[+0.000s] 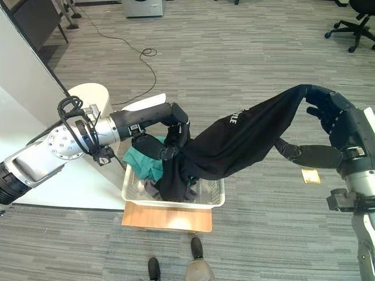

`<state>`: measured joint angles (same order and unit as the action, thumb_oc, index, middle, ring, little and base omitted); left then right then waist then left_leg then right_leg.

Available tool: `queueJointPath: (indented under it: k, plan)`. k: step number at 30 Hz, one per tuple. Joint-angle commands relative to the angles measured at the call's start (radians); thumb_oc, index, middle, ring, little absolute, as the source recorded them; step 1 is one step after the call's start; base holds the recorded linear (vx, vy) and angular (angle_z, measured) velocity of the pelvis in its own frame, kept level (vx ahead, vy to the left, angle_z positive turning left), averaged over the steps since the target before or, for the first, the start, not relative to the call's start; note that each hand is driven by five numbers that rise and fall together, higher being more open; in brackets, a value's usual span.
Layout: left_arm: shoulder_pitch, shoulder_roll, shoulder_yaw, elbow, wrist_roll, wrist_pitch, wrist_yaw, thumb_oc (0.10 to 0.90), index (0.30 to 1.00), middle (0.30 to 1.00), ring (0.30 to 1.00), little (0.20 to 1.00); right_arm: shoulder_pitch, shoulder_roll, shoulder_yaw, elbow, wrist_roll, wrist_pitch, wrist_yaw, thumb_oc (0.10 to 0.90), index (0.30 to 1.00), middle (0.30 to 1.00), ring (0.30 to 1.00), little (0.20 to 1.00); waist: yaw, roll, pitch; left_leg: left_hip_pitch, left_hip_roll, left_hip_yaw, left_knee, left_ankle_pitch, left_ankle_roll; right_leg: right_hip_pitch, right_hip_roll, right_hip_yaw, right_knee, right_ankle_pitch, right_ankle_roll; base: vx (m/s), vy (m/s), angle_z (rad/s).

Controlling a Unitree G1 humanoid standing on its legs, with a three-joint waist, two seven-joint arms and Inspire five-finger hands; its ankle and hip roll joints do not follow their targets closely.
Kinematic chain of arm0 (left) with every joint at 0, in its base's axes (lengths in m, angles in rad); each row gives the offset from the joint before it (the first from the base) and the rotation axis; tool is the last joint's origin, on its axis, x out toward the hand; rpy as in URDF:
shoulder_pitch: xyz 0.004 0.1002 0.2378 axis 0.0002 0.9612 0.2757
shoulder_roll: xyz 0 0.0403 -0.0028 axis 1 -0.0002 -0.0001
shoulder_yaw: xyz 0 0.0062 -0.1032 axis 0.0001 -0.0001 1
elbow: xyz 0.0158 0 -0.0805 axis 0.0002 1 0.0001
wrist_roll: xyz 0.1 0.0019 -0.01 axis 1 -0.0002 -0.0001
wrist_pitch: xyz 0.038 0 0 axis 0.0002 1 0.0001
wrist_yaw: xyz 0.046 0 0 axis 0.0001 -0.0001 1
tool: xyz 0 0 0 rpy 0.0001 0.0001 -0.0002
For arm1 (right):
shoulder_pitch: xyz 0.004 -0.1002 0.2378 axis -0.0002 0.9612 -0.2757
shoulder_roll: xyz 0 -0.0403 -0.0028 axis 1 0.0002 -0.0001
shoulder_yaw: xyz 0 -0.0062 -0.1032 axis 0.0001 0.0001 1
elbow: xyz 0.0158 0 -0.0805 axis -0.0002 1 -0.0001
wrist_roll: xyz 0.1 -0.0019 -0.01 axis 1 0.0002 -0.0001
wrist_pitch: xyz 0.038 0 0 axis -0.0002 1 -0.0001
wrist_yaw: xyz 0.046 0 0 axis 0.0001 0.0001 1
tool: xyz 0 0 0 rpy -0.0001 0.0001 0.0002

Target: Pick up bed clothes into laundry basket.

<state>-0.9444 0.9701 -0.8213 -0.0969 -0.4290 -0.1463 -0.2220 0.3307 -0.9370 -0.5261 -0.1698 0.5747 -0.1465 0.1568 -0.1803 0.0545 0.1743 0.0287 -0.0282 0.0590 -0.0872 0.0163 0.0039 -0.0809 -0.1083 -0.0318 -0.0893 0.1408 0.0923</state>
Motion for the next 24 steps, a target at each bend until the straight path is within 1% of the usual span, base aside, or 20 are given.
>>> queueJointPath:
  k: [1, 2, 3, 4, 6, 7, 8, 9, 10, 11, 12, 14, 16, 17, 18, 21, 24]
  plan:
    - [-0.092, 0.098, 0.123, -0.007, -0.044, -0.079, 0.042, 0.400, 0.300, 0.300, 0.300, 0.300, 0.103, -0.224, -0.194, -0.006, -0.054, -0.026, 0.074, 0.800, 0.900, 0.900, 0.900, 0.900, 0.009, -0.065, -0.061, -0.024, 0.027, -0.017, 0.000, -0.010, -0.036, 0.079, -0.048, 0.016, 0.117, -0.163, 0.103, 0.01, 0.013, -0.14]
    - [-0.085, 0.114, 0.130, -0.009, -0.041, -0.073, 0.032, 0.400, 0.300, 0.300, 0.300, 0.300, 0.167, -0.272, -0.257, -0.003, -0.099, -0.011, 0.099, 0.800, 0.900, 0.900, 0.900, 0.900, 0.005, -0.070, -0.059, -0.024, 0.028, -0.013, 0.000, -0.009, -0.038, 0.077, -0.048, 0.019, 0.117, -0.161, 0.104, -0.03, 0.018, -0.11]
    - [-0.073, 0.134, 0.147, -0.015, -0.040, -0.064, 0.014, 0.400, 0.300, 0.300, 0.300, 0.300, 0.259, -0.340, -0.353, -0.005, -0.170, 0.000, 0.137, 0.800, 0.900, 0.900, 0.900, 0.900, 0.000, -0.079, -0.055, -0.021, 0.028, -0.009, 0.000, -0.010, -0.040, 0.078, -0.048, 0.021, 0.118, -0.160, 0.107, -0.02, 0.015, -0.09]
    - [-0.059, 0.141, 0.159, -0.018, -0.041, -0.057, 0.002, 0.400, 0.300, 0.300, 0.300, 0.300, 0.307, -0.382, -0.421, -0.004, -0.199, 0.008, 0.145, 0.800, 0.900, 0.900, 0.900, 0.900, -0.002, -0.087, -0.055, -0.021, 0.028, -0.005, 0.000, -0.011, -0.041, 0.076, -0.048, 0.024, 0.118, -0.159, 0.109, -0.02, 0.013, -0.07]
    - [-0.022, 0.147, 0.196, -0.033, -0.040, -0.042, -0.025, 0.400, 0.300, 0.300, 0.300, 0.300, 0.448, -0.463, -0.590, -0.012, -0.295, 0.015, 0.171, 0.800, 0.900, 0.900, 0.900, 0.900, -0.010, -0.107, -0.057, -0.024, 0.031, 0.001, 0.000, -0.010, -0.044, 0.069, -0.048, 0.029, 0.118, -0.153, 0.112, -0.02, 0.000, -0.10]
    - [0.002, 0.132, 0.217, -0.038, -0.033, -0.031, -0.043, 0.400, 0.300, 0.300, 0.300, 0.300, 0.498, -0.503, -0.674, -0.016, -0.319, 0.019, 0.192, 0.800, 0.900, 0.900, 0.900, 0.900, -0.015, -0.129, -0.057, -0.024, 0.033, 0.008, 0.000, -0.012, -0.045, 0.067, -0.047, 0.030, 0.117, -0.149, 0.114, -0.01, -0.007, -0.11]
    - [0.012, 0.123, 0.229, -0.041, -0.032, -0.030, -0.044, 0.400, 0.300, 0.300, 0.300, 0.300, 0.534, -0.506, -0.712, -0.018, -0.314, 0.018, 0.194, 0.800, 0.900, 0.900, 0.900, 0.900, -0.011, -0.119, -0.057, -0.024, 0.033, 0.009, 0.000, -0.012, -0.045, 0.067, -0.047, 0.032, 0.117, -0.149, 0.115, -0.01, -0.010, -0.13]
    - [0.031, 0.115, 0.245, -0.043, -0.021, -0.023, -0.055, 0.400, 0.300, 0.300, 0.300, 0.300, 0.577, -0.531, -0.761, -0.032, -0.319, 0.016, 0.223, 0.800, 0.900, 0.900, 0.900, 0.900, -0.013, -0.132, -0.056, -0.025, 0.035, 0.014, 0.000, -0.013, -0.046, 0.063, -0.045, 0.033, 0.117, -0.145, 0.116, -0.03, -0.011, -0.16]
    - [0.061, 0.081, 0.269, -0.035, -0.004, -0.011, -0.066, 0.400, 0.300, 0.300, 0.300, 0.300, 0.630, -0.563, -0.832, -0.039, -0.310, 0.026, 0.261, 0.800, 0.900, 0.900, 0.900, 0.900, -0.016, -0.152, -0.056, -0.029, 0.038, 0.023, 0.000, -0.012, -0.047, 0.058, -0.042, 0.038, 0.113, -0.138, 0.116, -0.04, -0.019, -0.22]
    - [0.073, 0.052, 0.278, -0.029, 0.012, -0.003, -0.072, 0.400, 0.300, 0.300, 0.300, 0.300, 0.658, -0.576, -0.869, -0.036, -0.304, 0.026, 0.268, 0.800, 0.900, 0.900, 0.900, 0.900, -0.015, -0.155, -0.059, -0.030, 0.039, 0.028, 0.000, -0.012, -0.047, 0.056, -0.041, 0.039, 0.110, -0.137, 0.117, -0.03, -0.015, -0.18]
    - [0.077, 0.025, 0.281, -0.015, 0.022, 0.001, -0.075, 0.400, 0.300, 0.300, 0.300, 0.300, 0.678, -0.589, -0.905, -0.029, -0.302, 0.027, 0.269, 0.800, 0.900, 0.900, 0.900, 0.900, -0.018, -0.164, -0.061, -0.032, 0.042, 0.032, 0.000, -0.012, -0.048, 0.055, -0.040, 0.041, 0.110, -0.135, 0.117, 0.00, -0.011, -0.13]
    - [0.068, -0.024, 0.277, 0.012, 0.055, 0.003, -0.068, 0.400, 0.300, 0.300, 0.300, 0.300, 0.715, -0.606, -0.967, -0.014, -0.290, 0.028, 0.263, 0.800, 0.900, 0.900, 0.900, 0.900, -0.017, -0.166, -0.064, -0.037, 0.042, 0.034, 0.000, -0.013, -0.048, 0.051, -0.038, 0.046, 0.107, -0.134, 0.116, 0.00, 0.000, 0.00]
    - [0.060, -0.047, 0.276, 0.035, 0.078, 0.005, -0.063, 0.400, 0.300, 0.300, 0.300, 0.300, 0.737, -0.608, -1.023, -0.001, -0.279, 0.030, 0.254, 0.800, 0.900, 0.900, 0.900, 0.900, -0.021, -0.174, -0.064, -0.040, 0.043, 0.036, 0.000, -0.015, -0.049, 0.049, -0.038, 0.047, 0.106, -0.133, 0.116, 0.00, 0.000, 0.00]
    - [0.060, -0.058, 0.282, 0.041, 0.091, 0.004, -0.060, 0.400, 0.300, 0.300, 0.300, 0.300, 0.746, -0.604, -1.045, 0.002, -0.278, 0.029, 0.252, 0.800, 0.900, 0.900, 0.900, 0.900, -0.022, -0.174, -0.062, -0.041, 0.043, 0.037, 0.000, -0.015, -0.048, 0.048, -0.037, 0.048, 0.107, -0.133, 0.116, 0.00, 0.013, 0.04]
    - [0.061, -0.069, 0.289, 0.047, 0.095, 0.005, -0.059, 0.400, 0.300, 0.300, 0.300, 0.300, 0.746, -0.602, -1.056, 0.004, -0.278, 0.029, 0.250, 0.800, 0.900, 0.900, 0.900, 0.900, -0.023, -0.174, -0.061, -0.041, 0.042, 0.037, 0.000, -0.016, -0.048, 0.048, -0.036, 0.049, 0.107, -0.134, 0.115, -0.01, 0.021, 0.05]
    - [0.061, -0.089, 0.308, 0.048, 0.109, 0.005, -0.058, 0.400, 0.300, 0.300, 0.300, 0.300, 0.741, -0.592, -1.084, 0.000, -0.275, 0.022, 0.242, 0.800, 0.900, 0.900, 0.900, 0.900, -0.023, -0.162, -0.063, -0.040, 0.039, 0.037, 0.000, -0.019, -0.046, 0.048, -0.038, 0.049, 0.105, -0.136, 0.114, 0.00, 0.015, 0.04]
    - [0.039, -0.082, 0.314, 0.042, 0.114, 0.004, -0.055, 0.400, 0.300, 0.300, 0.300, 0.300, 0.722, -0.590, -1.078, -0.001, -0.276, 0.025, 0.241, 0.800, 0.900, 0.900, 0.900, 0.900, -0.022, -0.153, -0.063, -0.043, 0.038, 0.035, 0.000, -0.019, -0.045, 0.048, -0.039, 0.048, 0.106, -0.139, 0.114, 0.00, 0.000, 0.00]
